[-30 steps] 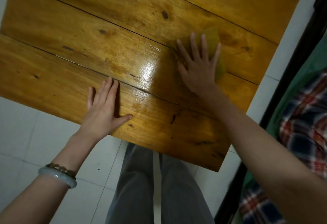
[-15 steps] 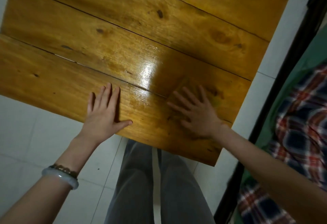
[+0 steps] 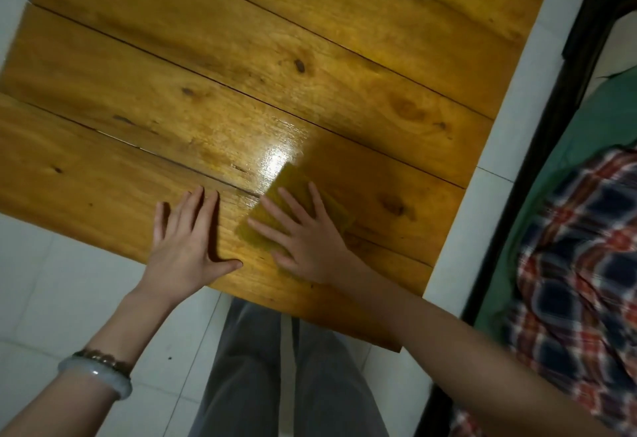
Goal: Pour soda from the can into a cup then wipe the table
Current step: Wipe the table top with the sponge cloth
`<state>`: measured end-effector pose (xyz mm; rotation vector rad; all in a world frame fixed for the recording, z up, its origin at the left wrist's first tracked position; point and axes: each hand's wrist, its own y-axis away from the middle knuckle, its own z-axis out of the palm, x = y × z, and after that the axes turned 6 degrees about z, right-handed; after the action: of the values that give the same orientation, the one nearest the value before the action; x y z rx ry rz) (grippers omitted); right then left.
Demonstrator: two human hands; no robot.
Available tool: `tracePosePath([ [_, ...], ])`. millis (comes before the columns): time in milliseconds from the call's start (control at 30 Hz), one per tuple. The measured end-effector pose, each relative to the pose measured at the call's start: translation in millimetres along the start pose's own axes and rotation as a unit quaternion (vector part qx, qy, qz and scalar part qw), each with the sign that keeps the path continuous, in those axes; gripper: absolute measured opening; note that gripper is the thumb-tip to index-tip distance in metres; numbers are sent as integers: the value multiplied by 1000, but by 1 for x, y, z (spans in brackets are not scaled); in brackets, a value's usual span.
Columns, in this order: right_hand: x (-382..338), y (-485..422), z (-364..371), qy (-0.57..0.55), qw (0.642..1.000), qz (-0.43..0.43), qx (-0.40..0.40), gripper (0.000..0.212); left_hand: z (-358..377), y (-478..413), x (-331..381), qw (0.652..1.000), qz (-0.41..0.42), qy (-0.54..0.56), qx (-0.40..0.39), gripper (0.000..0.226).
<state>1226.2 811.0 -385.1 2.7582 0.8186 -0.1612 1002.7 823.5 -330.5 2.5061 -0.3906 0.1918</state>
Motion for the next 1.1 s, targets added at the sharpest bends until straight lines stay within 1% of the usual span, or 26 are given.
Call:
tracePosePath([
  [33, 7, 13, 0, 7, 1000, -21, -3, 58, -1, -1, 0, 1000, 3, -3, 1, 124],
  [67, 19, 23, -2, 18, 1000, -23, 1, 59, -2, -2, 0, 1000, 7, -2, 8, 122],
  [100, 35, 29, -5, 30, 1000, -5, 6, 60, -3, -3, 0, 1000, 9, 2, 16, 119],
  [200, 93, 31, -21, 55, 992, 114, 5, 60, -8, -9, -2, 999, 2, 19, 37, 114],
  [267, 122, 14, -31, 42, 983, 176, -8, 57, -10, -14, -1, 998, -4, 28, 49, 113],
  [367, 123, -36, -36, 12, 961, 276, 19, 59, -9, -21, 0, 998, -10, 36, 57, 113],
  [400, 111, -54, -35, 9, 954, 298, 27, 60, -9, -22, 0, 998, -14, 37, 58, 113],
  [433, 96, -70, -34, 9, 952, 303, 31, 60, -8, -23, 0, 998, -17, 35, 57, 113],
  [467, 77, -78, -31, 7, 958, 284, 36, 59, -7, -23, 0, 998, -18, 31, 52, 113],
  [500, 58, -80, -27, 5, 971, 237, 40, 58, -7, -22, 0, 998, -19, 28, 50, 114],
  [533, 40, -74, -22, 12, 984, 173, 42, 56, -6, -22, 0, 998, -19, 26, 52, 114],
  [600, 18, -44, -10, 17, 997, 66, 39, 57, -6, -21, 0, 998, -16, 24, 55, 114],
  [633, 15, -23, -5, 16, 999, 35, 34, 58, -6, -21, 0, 998, -13, 22, 55, 115],
  [700, 23, 17, -1, 23, 999, 28, 15, 60, -6, -21, -1, 998, -13, 21, 54, 116],
  [767, 49, 42, -3, 50, 996, 72, 9, 62, -6, -22, 0, 998, -17, 20, 52, 118],
  [867, 95, 41, -17, 40, 976, 212, -9, 58, -4, -24, 3, 998, -26, 20, 46, 121],
  [933, 116, 12, -28, 14, 958, 285, -10, 59, -1, -24, 5, 998, -27, 21, 49, 123],
  [1000, 121, -31, -36, -1, 947, 321, 5, 62, 0, -25, 5, 998, -27, 24, 51, 123],
  [1100, 109, -102, -42, -24, 933, 359, 25, 63, 2, -25, 3, 998, -28, 33, 52, 123],
])
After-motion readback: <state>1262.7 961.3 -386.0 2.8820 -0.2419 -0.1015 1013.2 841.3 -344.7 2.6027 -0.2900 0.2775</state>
